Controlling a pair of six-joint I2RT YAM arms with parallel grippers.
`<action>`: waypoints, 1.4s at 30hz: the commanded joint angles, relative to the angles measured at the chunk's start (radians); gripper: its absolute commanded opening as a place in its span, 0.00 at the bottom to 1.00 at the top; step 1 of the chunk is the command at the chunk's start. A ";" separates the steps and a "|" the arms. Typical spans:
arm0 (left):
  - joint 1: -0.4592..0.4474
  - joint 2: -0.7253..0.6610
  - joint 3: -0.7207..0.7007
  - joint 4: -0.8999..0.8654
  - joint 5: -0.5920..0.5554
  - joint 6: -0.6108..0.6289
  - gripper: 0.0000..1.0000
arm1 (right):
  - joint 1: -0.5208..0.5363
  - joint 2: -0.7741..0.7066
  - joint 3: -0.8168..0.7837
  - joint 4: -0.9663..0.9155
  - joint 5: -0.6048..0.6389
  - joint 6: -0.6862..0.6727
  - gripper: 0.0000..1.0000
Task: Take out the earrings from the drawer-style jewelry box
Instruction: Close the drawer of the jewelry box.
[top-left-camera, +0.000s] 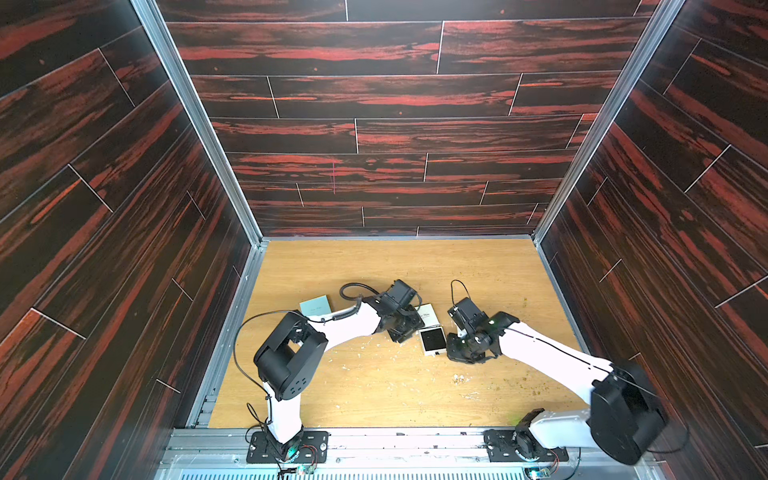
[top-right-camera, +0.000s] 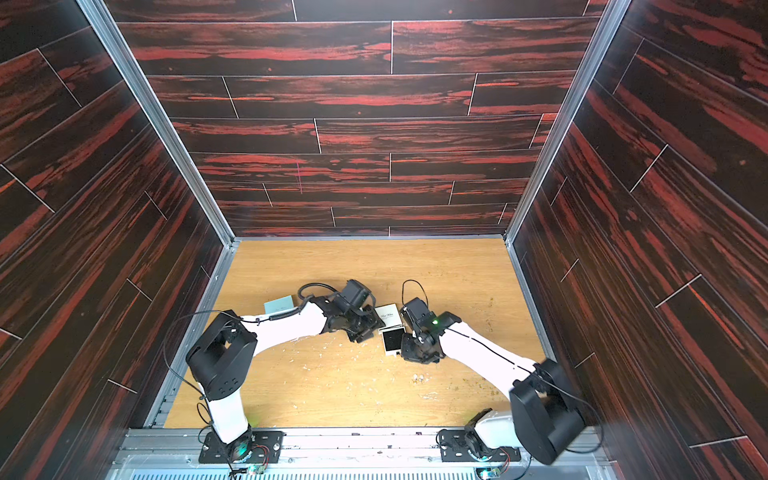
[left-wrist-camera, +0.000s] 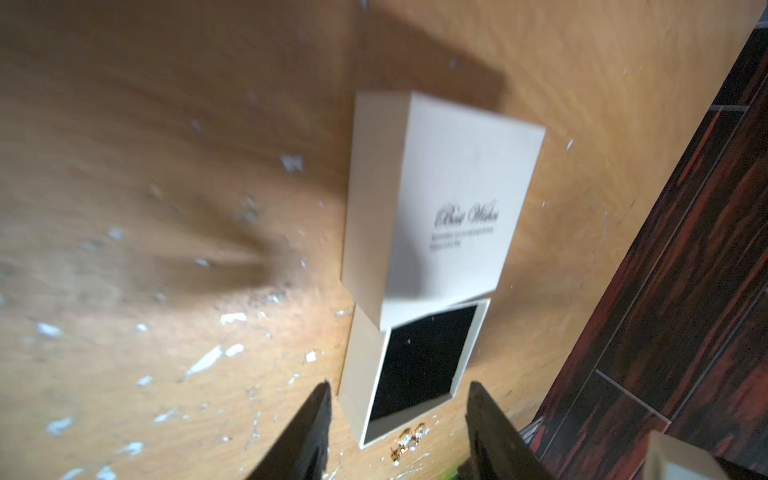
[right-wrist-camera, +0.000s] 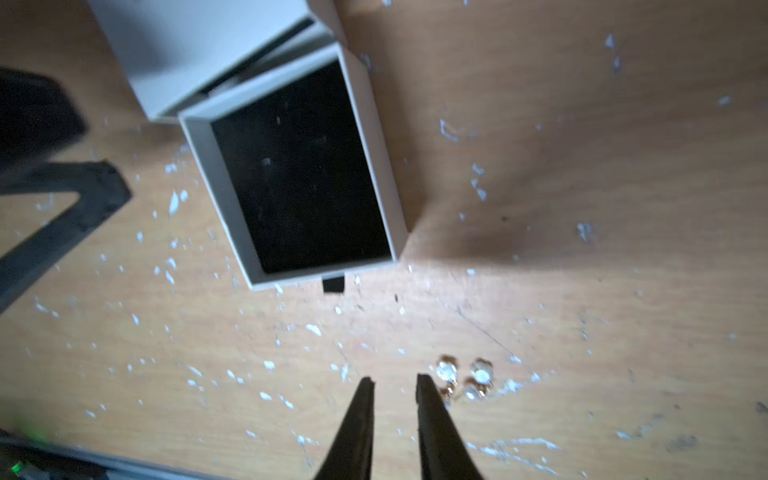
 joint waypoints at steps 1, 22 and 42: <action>0.033 0.000 0.021 -0.019 -0.016 0.021 0.55 | -0.013 0.052 0.022 0.029 -0.014 -0.009 0.21; 0.041 0.171 0.161 -0.001 0.023 0.082 0.49 | -0.110 0.152 0.042 0.100 -0.023 -0.062 0.18; 0.040 0.102 0.204 -0.148 -0.054 0.128 0.50 | -0.079 0.009 -0.070 0.046 -0.069 -0.017 0.18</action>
